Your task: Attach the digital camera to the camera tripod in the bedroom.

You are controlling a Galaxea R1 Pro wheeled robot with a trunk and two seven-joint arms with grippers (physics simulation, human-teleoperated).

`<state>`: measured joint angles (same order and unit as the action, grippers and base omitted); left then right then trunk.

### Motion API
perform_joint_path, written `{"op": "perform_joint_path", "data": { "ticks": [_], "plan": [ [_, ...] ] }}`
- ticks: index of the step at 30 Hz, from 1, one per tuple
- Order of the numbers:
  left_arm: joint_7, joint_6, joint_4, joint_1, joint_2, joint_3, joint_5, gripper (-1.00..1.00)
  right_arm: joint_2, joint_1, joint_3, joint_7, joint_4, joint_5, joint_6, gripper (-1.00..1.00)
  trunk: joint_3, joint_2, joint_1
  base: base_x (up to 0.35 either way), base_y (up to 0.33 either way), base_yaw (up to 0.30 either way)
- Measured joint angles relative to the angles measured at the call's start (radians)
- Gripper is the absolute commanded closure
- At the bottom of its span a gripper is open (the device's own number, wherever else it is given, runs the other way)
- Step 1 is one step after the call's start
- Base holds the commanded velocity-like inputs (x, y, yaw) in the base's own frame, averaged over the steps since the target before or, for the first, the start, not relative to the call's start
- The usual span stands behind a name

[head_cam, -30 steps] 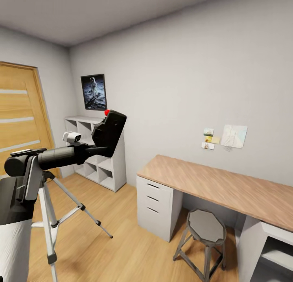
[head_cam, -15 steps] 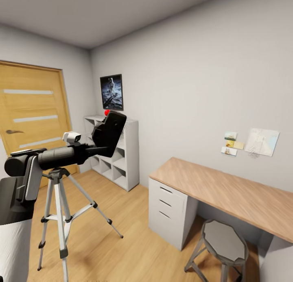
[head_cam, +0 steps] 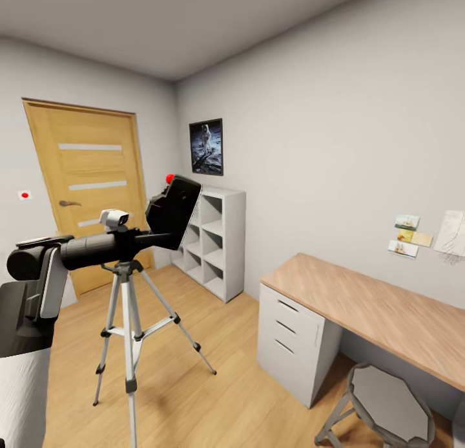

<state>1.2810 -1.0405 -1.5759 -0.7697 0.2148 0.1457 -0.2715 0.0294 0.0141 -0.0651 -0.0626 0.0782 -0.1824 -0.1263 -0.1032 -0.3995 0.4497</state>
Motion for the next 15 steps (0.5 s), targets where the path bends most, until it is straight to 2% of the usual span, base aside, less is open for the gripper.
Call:
{"op": "perform_joint_path", "data": {
  "ticks": [15],
  "plan": [
    [0.0, 0.0, 0.0, 0.0, 0.0, 0.0, 0.0, 1.0, 0.0, 0.001, 0.0, 0.0, 0.0, 0.0, 0.0, -1.0, 0.0, 0.0, 0.0, 0.0, 0.0, 0.278]
  ]
}}
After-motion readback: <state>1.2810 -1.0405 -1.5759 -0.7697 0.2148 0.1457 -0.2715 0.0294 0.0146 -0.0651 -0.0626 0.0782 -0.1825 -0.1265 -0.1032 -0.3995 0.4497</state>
